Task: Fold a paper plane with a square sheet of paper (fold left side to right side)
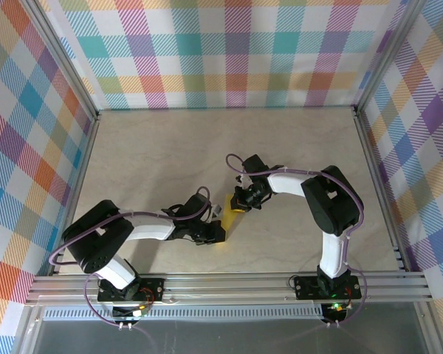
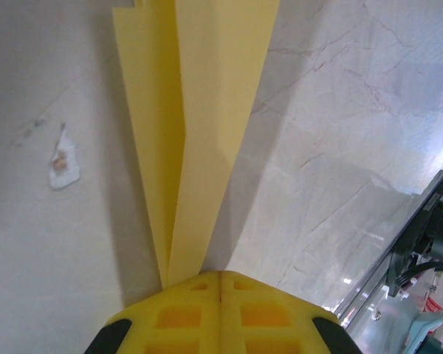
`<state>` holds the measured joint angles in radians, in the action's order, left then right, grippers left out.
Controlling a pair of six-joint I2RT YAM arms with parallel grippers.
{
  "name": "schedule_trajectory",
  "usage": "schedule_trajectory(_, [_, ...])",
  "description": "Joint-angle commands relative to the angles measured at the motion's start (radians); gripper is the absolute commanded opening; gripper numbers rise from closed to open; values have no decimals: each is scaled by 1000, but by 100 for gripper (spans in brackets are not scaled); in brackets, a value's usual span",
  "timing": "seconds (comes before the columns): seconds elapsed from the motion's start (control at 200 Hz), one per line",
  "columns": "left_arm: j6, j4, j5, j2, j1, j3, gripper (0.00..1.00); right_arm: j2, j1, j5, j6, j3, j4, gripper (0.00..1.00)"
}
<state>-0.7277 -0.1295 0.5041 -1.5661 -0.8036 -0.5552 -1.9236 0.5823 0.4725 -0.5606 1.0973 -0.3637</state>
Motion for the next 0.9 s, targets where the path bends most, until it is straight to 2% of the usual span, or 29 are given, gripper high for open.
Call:
schedule_trajectory(0.0, [17,89,-4,13,-12,53,0,-90,-1,-172,18,-32,-114,0])
schedule_trajectory(0.375, [21,112,-11,117,-9,57,1,-94,-4,-133,46,36,-102,0])
schedule_trajectory(0.66, [108,235,-85,264,48,-37,24,-7,-4,-84,56,117,-86,6])
schedule_trajectory(0.8, [132,235,-163,335,70,-36,41,9,-5,-77,63,134,-85,7])
schedule_trajectory(0.895, [132,219,-213,369,88,-34,45,25,-4,-76,59,132,-84,7])
